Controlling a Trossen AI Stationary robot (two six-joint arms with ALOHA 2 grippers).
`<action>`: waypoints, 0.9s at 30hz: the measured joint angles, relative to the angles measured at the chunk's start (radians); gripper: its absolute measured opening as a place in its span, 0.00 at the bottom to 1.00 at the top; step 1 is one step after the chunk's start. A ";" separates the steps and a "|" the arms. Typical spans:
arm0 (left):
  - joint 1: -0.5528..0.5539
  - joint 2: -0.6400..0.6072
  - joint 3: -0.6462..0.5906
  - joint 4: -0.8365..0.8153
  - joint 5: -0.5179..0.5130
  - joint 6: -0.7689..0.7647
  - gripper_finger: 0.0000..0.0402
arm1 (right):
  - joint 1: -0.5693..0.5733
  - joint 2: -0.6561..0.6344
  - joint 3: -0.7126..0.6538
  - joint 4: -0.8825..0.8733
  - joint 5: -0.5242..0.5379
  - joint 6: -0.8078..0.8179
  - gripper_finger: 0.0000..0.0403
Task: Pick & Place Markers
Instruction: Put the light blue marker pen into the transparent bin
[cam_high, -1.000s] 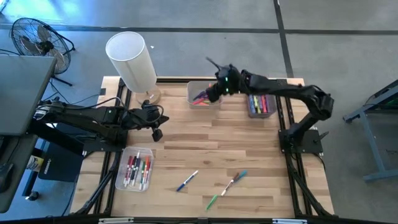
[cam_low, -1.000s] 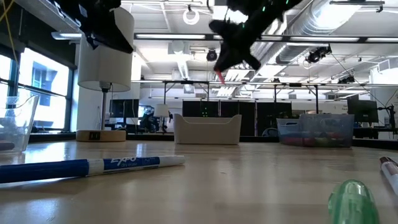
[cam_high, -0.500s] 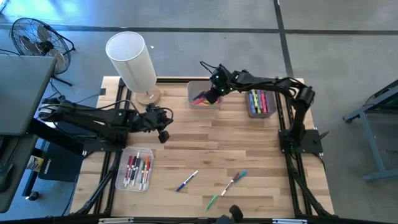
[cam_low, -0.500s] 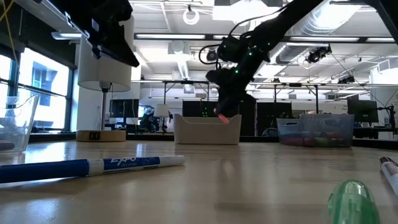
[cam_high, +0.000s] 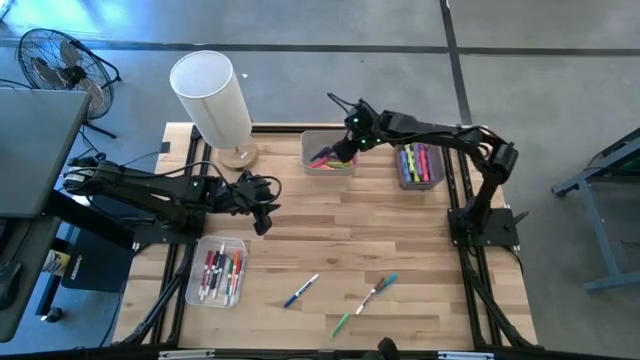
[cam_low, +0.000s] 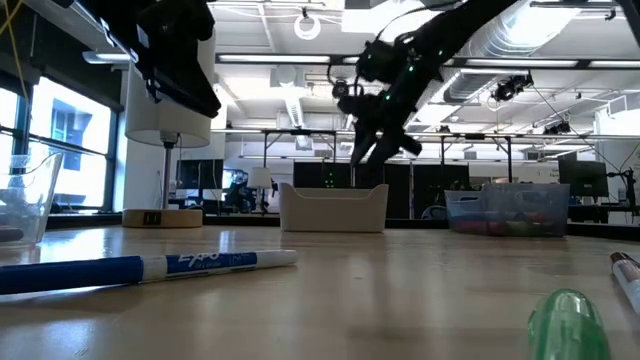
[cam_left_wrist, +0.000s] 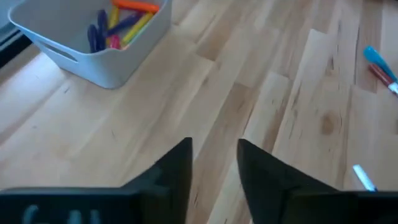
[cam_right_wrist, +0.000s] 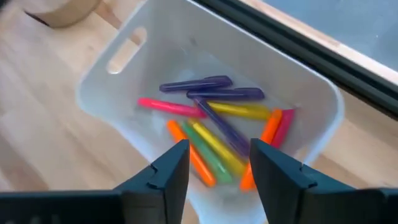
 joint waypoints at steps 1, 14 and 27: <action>0.000 0.000 0.000 0.005 -0.003 0.000 0.33 | 0.005 -0.021 0.000 -0.018 -0.002 0.007 0.39; -0.068 0.200 0.199 -0.113 -0.036 -0.231 0.40 | 0.274 -0.471 -0.169 -0.148 0.142 0.065 0.31; -0.170 0.747 0.752 -0.479 0.124 -0.471 0.40 | 0.759 -1.067 -0.647 -0.107 0.315 0.493 0.31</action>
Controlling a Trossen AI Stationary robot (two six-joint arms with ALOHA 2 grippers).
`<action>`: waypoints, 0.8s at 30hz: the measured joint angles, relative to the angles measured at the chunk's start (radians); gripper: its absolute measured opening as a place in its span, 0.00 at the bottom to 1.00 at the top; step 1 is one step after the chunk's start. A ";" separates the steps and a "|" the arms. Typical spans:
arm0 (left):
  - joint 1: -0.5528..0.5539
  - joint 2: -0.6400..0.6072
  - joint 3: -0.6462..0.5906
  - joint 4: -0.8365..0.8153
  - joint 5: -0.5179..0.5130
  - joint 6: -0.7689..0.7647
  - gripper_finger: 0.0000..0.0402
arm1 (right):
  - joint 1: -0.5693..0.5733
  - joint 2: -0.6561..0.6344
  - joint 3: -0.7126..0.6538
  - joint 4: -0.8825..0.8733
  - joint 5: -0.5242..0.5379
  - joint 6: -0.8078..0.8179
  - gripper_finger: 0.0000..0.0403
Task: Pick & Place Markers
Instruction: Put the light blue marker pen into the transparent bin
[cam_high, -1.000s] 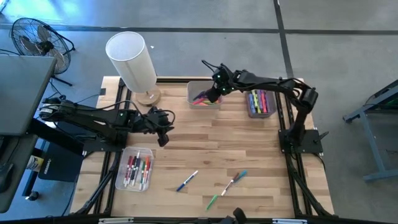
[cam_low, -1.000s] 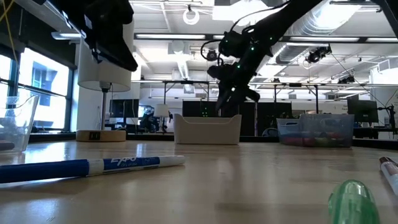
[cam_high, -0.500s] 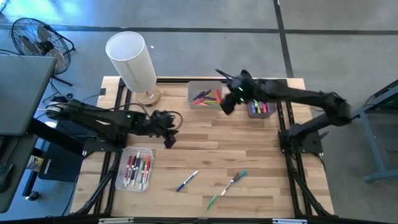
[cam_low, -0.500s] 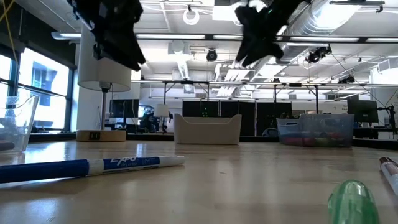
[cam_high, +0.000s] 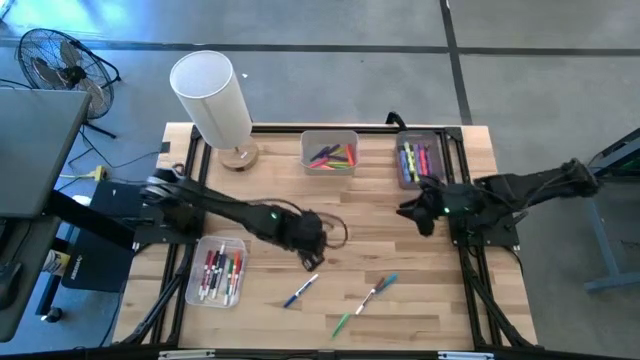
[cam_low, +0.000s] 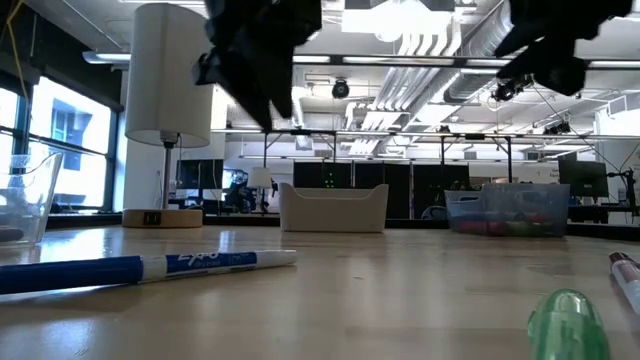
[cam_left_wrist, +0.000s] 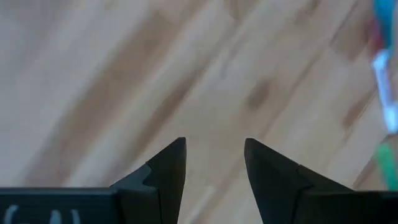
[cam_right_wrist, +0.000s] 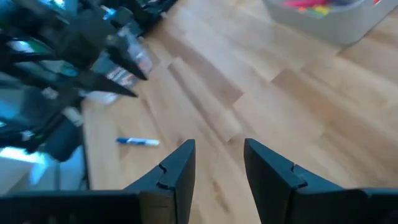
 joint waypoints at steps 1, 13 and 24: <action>-0.015 0.027 0.014 -0.017 0.021 -0.006 0.40 | 0.027 -0.022 -0.019 0.006 0.010 0.019 0.31; -0.119 0.204 0.060 0.034 0.161 -0.152 0.40 | 0.146 -0.062 -0.059 0.019 0.053 0.039 0.31; -0.170 0.272 0.058 0.086 0.217 -0.207 0.40 | 0.145 -0.062 -0.059 0.019 0.041 0.038 0.31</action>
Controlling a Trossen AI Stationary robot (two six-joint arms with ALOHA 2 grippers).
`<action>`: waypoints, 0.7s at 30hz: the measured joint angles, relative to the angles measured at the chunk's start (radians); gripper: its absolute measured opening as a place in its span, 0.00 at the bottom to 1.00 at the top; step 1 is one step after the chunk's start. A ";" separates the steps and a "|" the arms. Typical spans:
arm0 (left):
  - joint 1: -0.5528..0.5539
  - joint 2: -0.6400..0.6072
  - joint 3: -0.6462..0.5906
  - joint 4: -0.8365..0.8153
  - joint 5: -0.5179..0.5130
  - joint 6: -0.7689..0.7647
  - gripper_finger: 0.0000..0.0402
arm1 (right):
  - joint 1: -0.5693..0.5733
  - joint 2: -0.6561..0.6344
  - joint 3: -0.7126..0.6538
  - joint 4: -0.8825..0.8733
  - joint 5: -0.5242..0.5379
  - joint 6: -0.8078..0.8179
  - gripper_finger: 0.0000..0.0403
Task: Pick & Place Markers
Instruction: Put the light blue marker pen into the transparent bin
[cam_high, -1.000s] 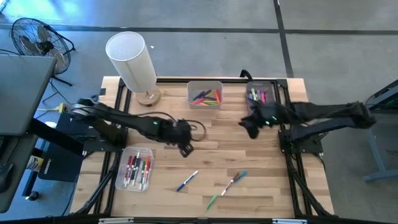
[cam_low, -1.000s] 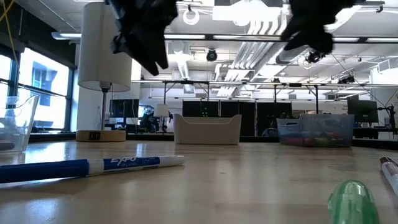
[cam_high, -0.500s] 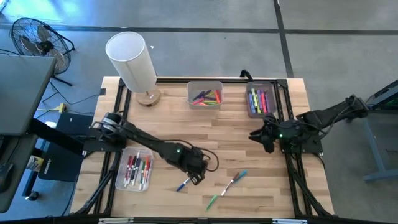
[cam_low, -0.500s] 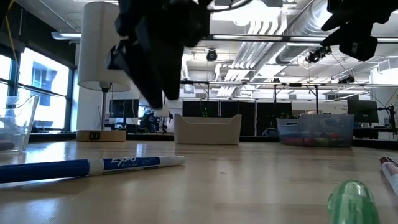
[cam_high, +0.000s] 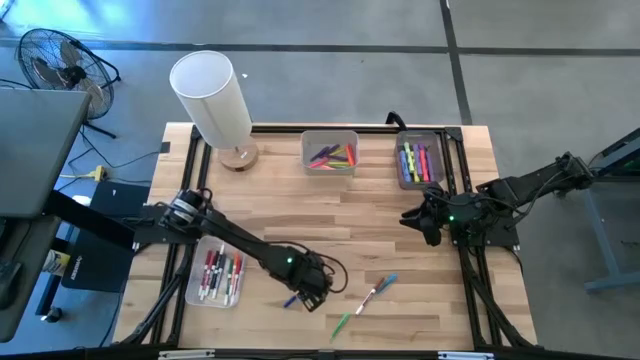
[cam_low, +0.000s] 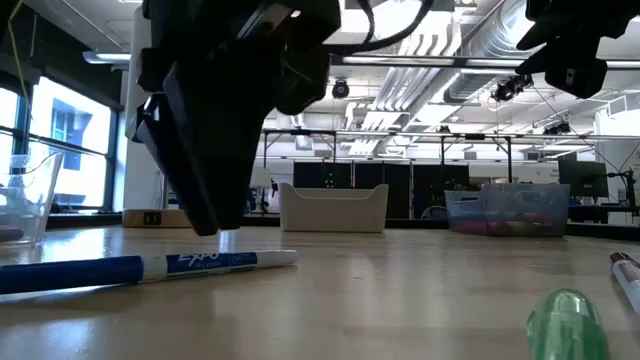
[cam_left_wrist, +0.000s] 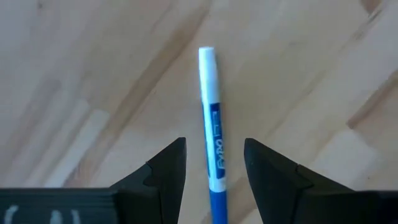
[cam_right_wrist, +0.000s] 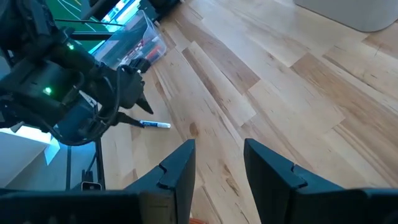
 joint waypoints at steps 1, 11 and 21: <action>-0.001 0.006 -0.002 0.004 -0.006 -0.013 0.40 | 0.000 0.000 0.000 0.000 0.000 0.000 0.31; -0.025 0.065 0.001 -0.025 -0.003 -0.076 0.39 | 0.000 0.000 0.000 0.012 0.000 0.000 0.31; -0.025 0.101 0.000 -0.054 0.006 -0.105 0.05 | 0.000 0.001 0.001 0.021 0.003 -0.014 0.31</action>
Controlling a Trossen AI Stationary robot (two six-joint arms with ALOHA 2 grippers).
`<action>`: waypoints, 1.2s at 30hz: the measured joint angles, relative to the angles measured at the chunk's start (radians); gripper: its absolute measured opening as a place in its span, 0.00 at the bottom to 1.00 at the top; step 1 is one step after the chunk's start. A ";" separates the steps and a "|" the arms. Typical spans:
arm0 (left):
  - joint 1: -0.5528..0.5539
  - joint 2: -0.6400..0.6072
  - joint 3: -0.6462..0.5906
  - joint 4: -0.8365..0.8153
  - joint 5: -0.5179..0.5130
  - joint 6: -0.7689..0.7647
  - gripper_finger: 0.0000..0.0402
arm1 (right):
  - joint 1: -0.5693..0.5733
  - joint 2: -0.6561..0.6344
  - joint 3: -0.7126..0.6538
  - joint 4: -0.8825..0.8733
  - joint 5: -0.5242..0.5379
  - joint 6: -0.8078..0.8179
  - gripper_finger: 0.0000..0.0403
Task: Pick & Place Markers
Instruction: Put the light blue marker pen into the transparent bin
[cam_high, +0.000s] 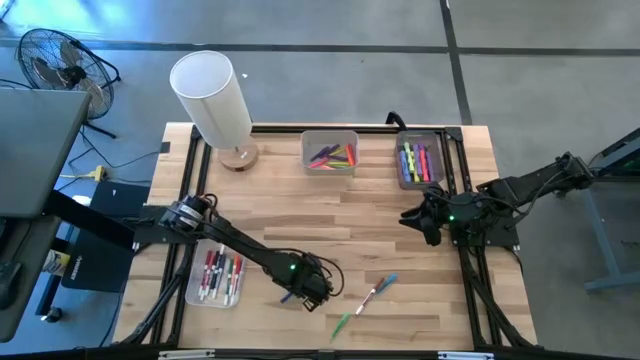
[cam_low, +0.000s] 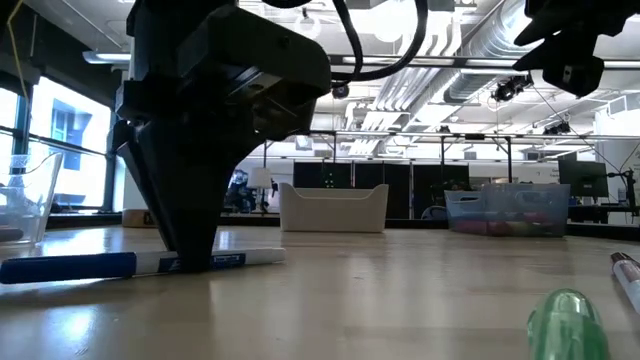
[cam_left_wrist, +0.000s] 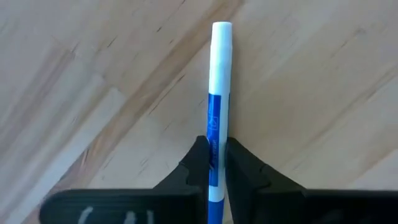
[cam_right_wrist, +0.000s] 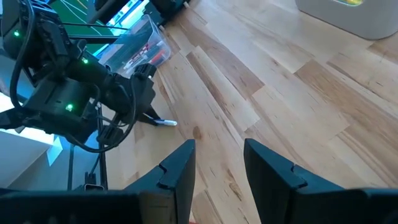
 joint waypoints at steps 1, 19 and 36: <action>0.000 0.001 0.000 -0.004 0.000 -0.015 0.05 | 0.000 0.000 0.000 0.002 0.000 -0.005 0.31; 0.012 -0.125 0.126 -0.328 -0.020 0.055 0.05 | 0.000 -0.001 0.000 0.022 0.006 -0.031 0.31; -0.146 -0.501 0.036 -0.696 -0.166 -0.394 0.05 | 0.000 0.007 0.000 0.029 0.008 -0.031 0.31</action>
